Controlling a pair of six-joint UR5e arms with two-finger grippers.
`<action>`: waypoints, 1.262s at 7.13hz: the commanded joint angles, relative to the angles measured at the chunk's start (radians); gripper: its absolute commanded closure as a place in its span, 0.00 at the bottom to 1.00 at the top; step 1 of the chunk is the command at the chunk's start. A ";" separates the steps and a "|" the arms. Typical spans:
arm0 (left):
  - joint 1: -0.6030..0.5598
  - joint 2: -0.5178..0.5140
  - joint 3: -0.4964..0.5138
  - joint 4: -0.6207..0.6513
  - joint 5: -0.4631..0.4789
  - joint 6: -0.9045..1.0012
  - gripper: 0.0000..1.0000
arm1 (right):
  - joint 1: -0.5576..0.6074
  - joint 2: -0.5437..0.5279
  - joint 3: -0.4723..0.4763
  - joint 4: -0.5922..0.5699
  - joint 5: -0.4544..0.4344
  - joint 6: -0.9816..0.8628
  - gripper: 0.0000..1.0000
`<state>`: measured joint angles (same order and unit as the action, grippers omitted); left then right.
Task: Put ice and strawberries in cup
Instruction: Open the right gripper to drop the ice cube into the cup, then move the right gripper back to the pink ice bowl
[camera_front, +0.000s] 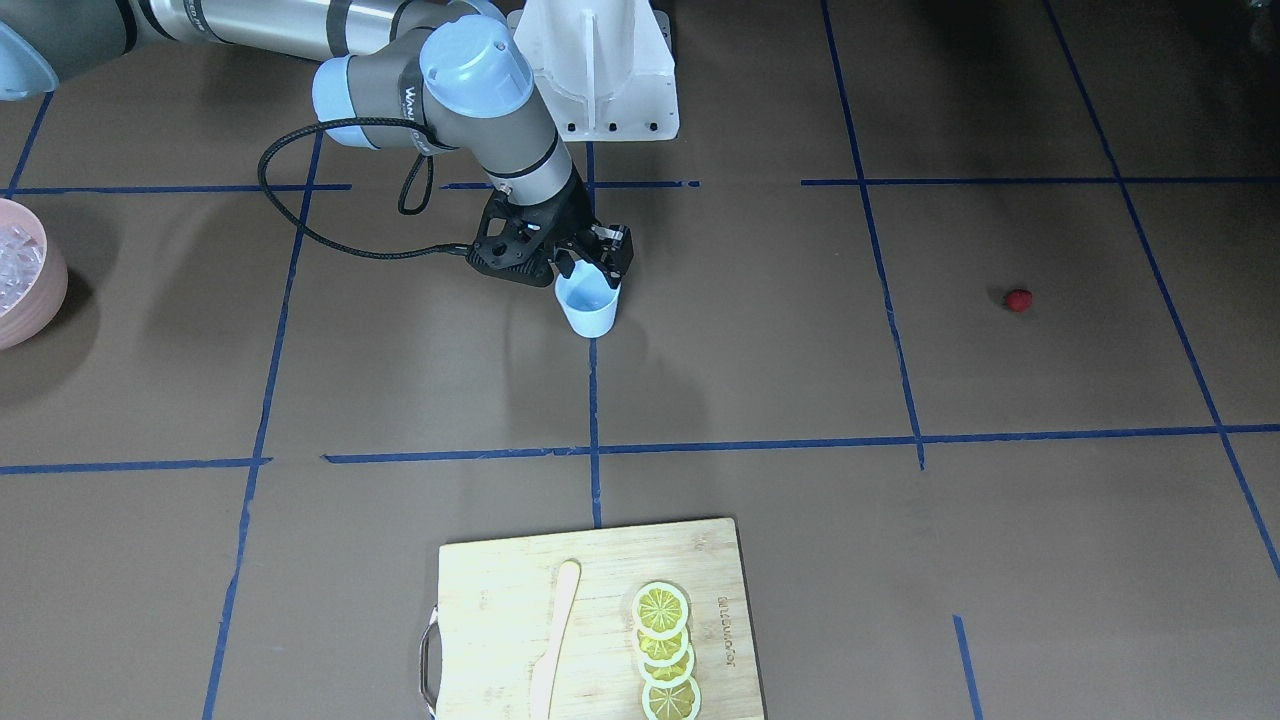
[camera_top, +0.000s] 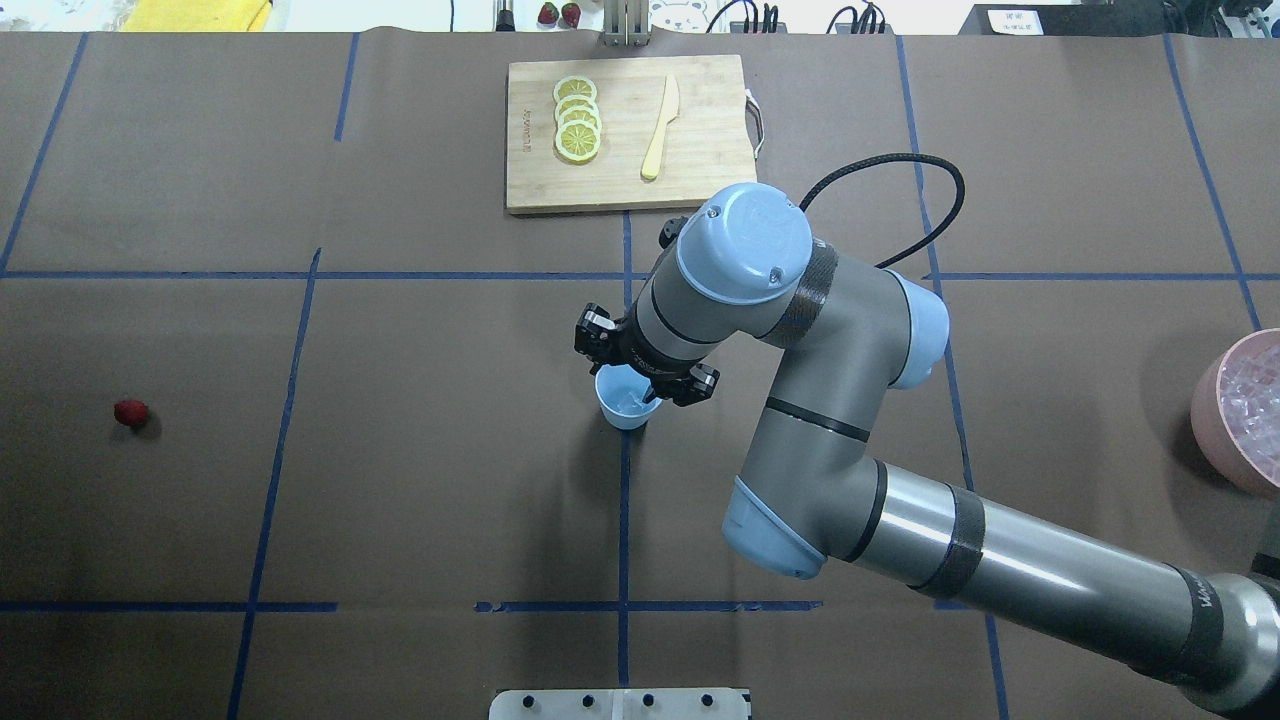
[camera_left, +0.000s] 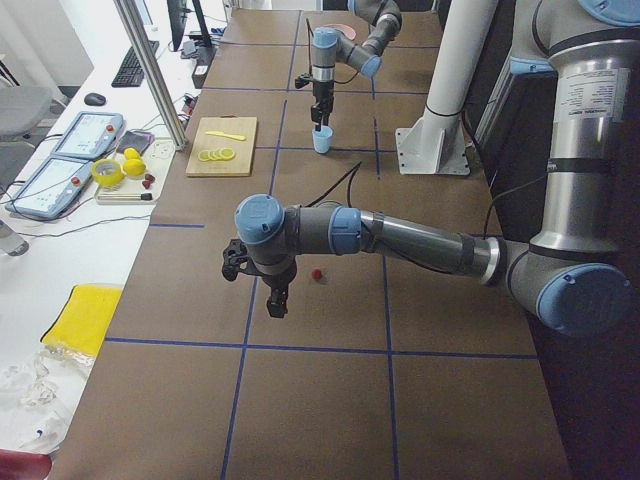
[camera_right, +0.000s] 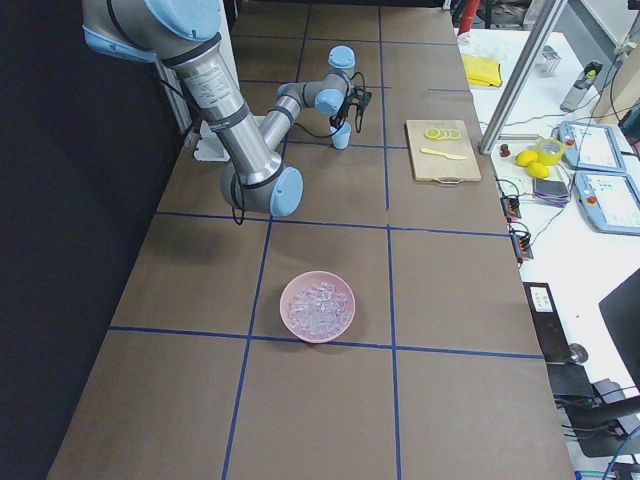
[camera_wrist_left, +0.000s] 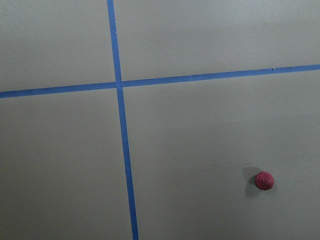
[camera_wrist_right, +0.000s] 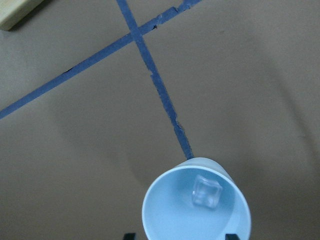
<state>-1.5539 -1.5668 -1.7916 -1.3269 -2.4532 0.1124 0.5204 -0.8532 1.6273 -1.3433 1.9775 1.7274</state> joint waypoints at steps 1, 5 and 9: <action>0.000 0.001 0.000 0.000 0.000 0.001 0.00 | 0.021 -0.015 0.031 -0.004 0.006 -0.002 0.32; 0.000 0.002 0.008 -0.003 -0.001 0.001 0.00 | 0.324 -0.335 0.297 -0.071 0.214 -0.171 0.27; 0.000 0.005 0.008 -0.003 -0.001 0.001 0.00 | 0.548 -0.773 0.411 -0.059 0.257 -0.879 0.27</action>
<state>-1.5539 -1.5619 -1.7833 -1.3299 -2.4544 0.1135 0.9942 -1.5101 2.0295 -1.4076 2.2290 1.0762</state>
